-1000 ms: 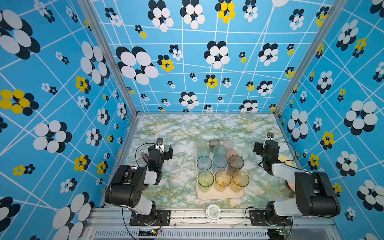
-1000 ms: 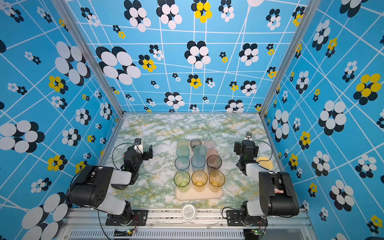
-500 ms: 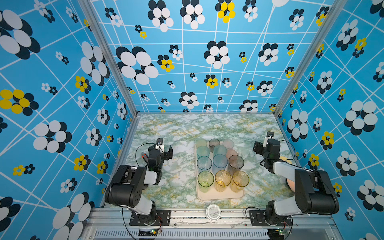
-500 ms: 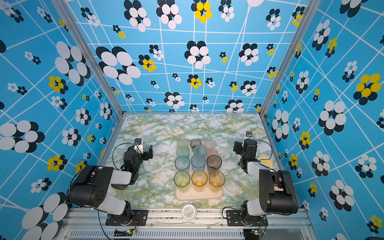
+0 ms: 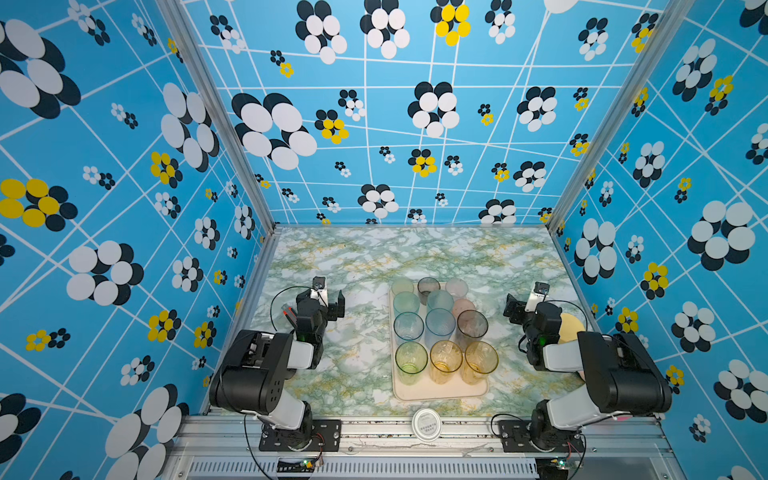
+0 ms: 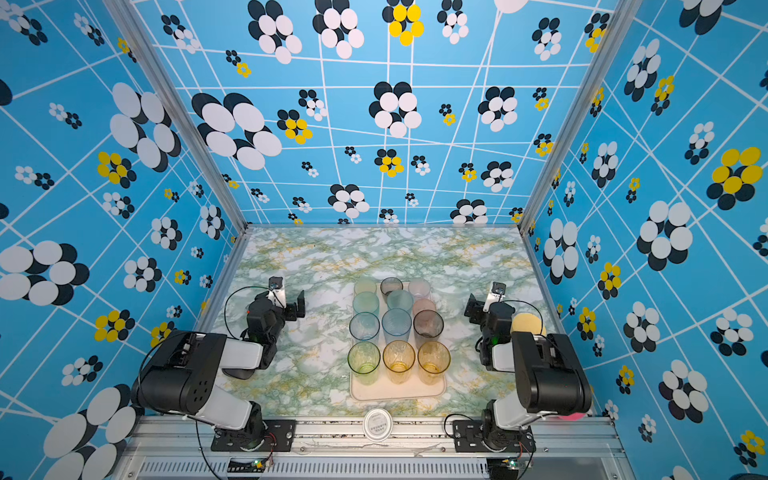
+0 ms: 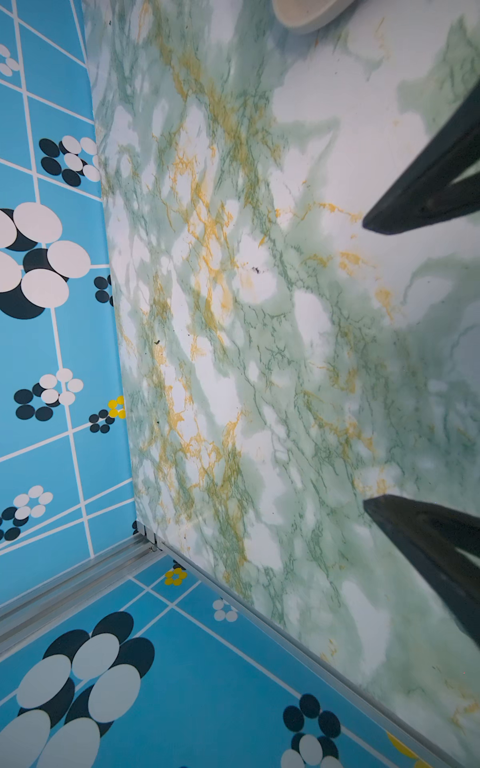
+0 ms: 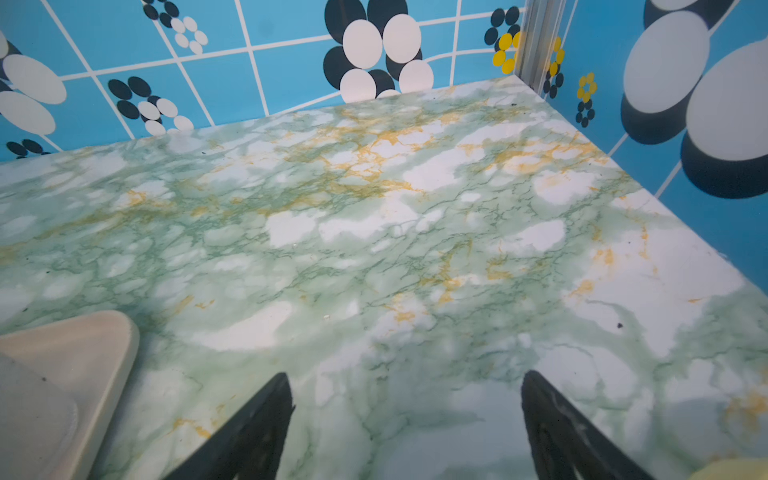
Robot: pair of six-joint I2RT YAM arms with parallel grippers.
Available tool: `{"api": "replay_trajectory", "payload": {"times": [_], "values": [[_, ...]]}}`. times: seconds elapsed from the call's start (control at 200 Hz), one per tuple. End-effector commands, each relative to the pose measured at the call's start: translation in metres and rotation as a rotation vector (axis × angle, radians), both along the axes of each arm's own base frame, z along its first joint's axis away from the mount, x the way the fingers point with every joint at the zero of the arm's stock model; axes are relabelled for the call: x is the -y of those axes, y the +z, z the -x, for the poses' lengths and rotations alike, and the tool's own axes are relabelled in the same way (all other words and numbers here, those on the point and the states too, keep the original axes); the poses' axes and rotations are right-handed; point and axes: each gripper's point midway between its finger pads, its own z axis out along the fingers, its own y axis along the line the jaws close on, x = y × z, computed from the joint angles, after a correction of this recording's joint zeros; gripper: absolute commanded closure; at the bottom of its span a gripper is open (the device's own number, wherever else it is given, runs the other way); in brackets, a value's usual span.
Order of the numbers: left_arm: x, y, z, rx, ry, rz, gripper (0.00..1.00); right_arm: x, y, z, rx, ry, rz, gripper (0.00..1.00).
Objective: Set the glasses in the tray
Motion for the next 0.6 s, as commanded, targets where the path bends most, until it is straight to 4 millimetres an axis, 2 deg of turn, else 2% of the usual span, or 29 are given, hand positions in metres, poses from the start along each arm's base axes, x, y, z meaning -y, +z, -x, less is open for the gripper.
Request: {"api": "replay_trajectory", "payload": {"times": [0.0, 0.18, 0.23, 0.285, 0.595], "values": [[-0.001, 0.005, -0.007, 0.005, -0.002, 0.015, 0.01, -0.003, 0.038, -0.008, 0.153, 0.019, 0.007, 0.12], [-0.001, 0.004, -0.008, -0.001, -0.001, 0.017, 0.01, 0.002, 0.035, -0.019, 0.119, -0.011, 0.006, 0.11], [-0.002, 0.004, -0.009, -0.005, 0.002, 0.019, 0.01, -0.004, 0.032, -0.026, 0.08, 0.02, 0.02, 0.1], [-0.003, 0.004, -0.01, -0.012, 0.008, 0.024, 0.01, -0.009, 0.03, -0.031, 0.043, 0.023, 0.05, 0.03], [-0.01, 0.001, -0.016, -0.052, 0.015, 0.068, 0.01, -0.009, 0.029, -0.031, 0.027, -0.007, 0.091, 0.01]]}}
